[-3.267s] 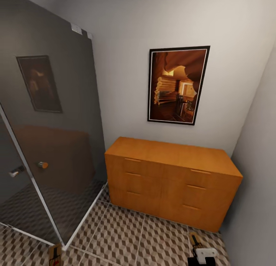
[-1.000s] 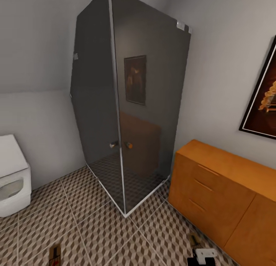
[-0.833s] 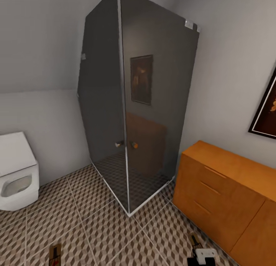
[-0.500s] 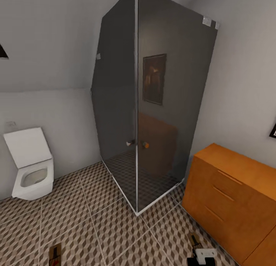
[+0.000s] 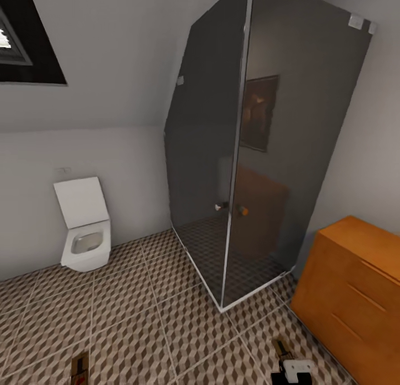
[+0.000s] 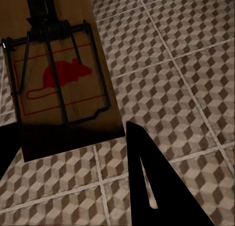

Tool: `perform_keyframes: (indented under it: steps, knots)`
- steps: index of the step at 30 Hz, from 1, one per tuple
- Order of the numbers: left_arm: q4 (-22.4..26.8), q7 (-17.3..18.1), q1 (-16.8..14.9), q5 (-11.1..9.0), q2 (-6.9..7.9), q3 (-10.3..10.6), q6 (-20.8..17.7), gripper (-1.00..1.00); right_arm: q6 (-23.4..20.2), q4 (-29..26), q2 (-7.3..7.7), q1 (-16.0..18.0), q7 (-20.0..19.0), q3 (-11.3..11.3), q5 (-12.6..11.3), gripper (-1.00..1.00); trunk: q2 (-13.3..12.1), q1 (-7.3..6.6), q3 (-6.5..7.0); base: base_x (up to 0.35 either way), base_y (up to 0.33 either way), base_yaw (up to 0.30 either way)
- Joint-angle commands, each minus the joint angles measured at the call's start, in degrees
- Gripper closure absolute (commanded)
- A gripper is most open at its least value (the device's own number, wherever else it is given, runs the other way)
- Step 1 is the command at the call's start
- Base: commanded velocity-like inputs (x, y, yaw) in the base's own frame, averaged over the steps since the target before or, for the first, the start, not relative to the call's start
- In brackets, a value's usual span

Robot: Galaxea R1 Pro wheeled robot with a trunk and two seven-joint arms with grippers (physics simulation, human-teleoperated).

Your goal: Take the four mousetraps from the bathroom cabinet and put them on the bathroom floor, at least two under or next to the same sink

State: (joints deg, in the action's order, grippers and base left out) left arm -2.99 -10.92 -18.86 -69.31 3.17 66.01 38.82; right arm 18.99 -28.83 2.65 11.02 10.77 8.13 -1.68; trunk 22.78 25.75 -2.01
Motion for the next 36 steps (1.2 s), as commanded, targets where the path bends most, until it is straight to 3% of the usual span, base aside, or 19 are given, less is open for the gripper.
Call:
perform_keyframes:
  steps: [1, 13, 36]
  knots:
    - [0.0, -0.8, 0.0, 0.5, -0.01, 0.4, -0.1, 1.0, 0.1, 0.0, 0.07, 0.1, 0.5, 0.5, -0.3, 1.0, 0.1, 0.04, -0.16, 0.0, 0.253, 0.284]
    - [0.0, -0.8, 0.0, 0.4, -0.01, 0.4, -0.1, 1.0, 0.1, 0.0, 0.07, 0.1, 0.5, 0.5, -0.3, 1.0, 0.1, 0.04, -0.51, 0.0, 0.21, 0.283]
    - [0.0, -0.8, 0.0, 0.5, -0.01, 0.4, -0.1, 1.0, 0.1, 1.3, -0.6, 0.1, 0.5, 0.5, -0.3, 1.0, 0.1, 0.04, -1.27, 0.0, 0.008, 0.275]
